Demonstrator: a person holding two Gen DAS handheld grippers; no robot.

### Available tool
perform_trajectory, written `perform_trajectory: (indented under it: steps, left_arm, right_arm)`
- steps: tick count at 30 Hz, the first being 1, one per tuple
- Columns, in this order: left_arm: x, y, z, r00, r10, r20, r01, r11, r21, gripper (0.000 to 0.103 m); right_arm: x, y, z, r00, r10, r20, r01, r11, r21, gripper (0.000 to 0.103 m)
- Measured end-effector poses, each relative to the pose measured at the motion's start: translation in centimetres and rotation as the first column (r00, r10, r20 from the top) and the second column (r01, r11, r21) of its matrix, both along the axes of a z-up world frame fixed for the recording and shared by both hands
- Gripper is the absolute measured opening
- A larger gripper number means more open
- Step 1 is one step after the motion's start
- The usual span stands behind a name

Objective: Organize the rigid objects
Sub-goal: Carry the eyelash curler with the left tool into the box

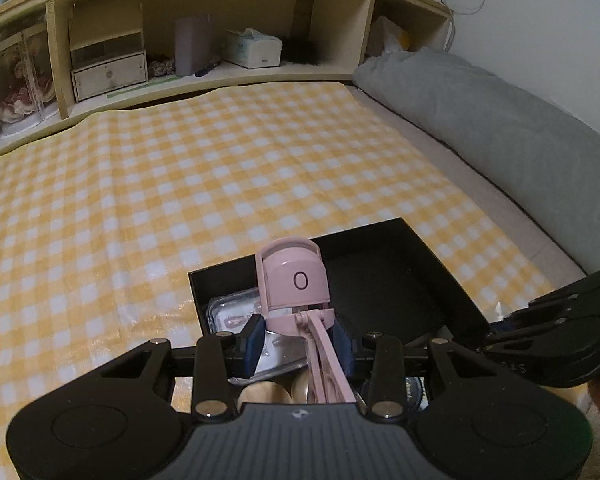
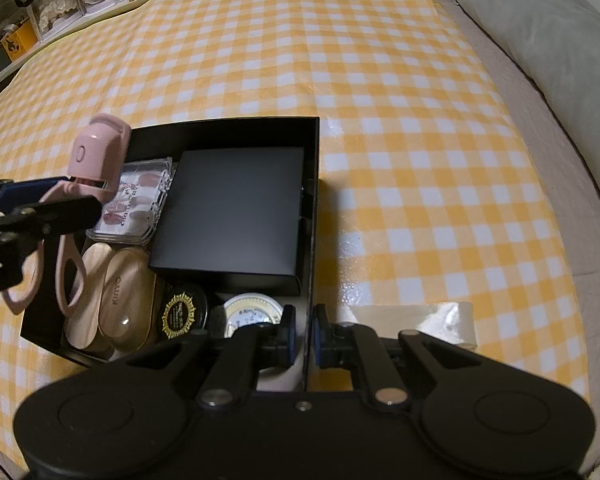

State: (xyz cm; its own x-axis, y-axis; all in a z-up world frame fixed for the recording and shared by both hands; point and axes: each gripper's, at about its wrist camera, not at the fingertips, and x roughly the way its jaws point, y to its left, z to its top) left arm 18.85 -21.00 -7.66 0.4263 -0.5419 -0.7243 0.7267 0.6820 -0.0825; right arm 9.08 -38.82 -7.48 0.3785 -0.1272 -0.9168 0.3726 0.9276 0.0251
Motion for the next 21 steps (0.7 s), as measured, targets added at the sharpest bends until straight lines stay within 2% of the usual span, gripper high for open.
perform_trajectory:
  steps: [2, 3, 4, 6, 10, 21]
  left_arm:
    - [0.0, 0.0, -0.3, 1.000, 0.003, 0.006, -0.003, 1.000, -0.007, 0.058]
    - [0.0, 0.1, -0.4, 1.000, 0.002, 0.004, -0.002, 1.000, -0.007, 0.071]
    - [-0.1, 0.2, -0.4, 1.000, -0.005, -0.002, 0.005, 1.000, -0.010, 0.074]
    - [-0.1, 0.3, -0.4, 1.000, -0.014, -0.025, 0.013, 1.000, -0.012, 0.077]
    - [-0.4, 0.4, -0.4, 0.998, -0.014, -0.060, 0.012, 1.000, -0.024, 0.089]
    - [-1.5, 0.7, 0.2, 0.997, -0.002, -0.075, 0.000, 1.000, -0.027, 0.103]
  right_arm:
    - [0.0, 0.0, 0.0, 1.000, 0.001, -0.001, -0.001, 1.000, -0.002, 0.009]
    - [0.0, 0.0, 0.0, 1.000, 0.001, -0.001, -0.001, 1.000, -0.002, 0.009]
    - [0.0, 0.0, 0.0, 1.000, 0.001, -0.001, -0.001, 1.000, -0.002, 0.009]
    - [0.0, 0.0, 0.0, 1.000, 0.000, 0.000, 0.000, 1.000, -0.001, 0.009]
    - [0.0, 0.0, 0.0, 1.000, 0.001, -0.001, -0.001, 1.000, -0.002, 0.009]
    - [0.0, 0.0, 0.0, 1.000, 0.002, -0.001, -0.002, 1.000, -0.002, 0.009]
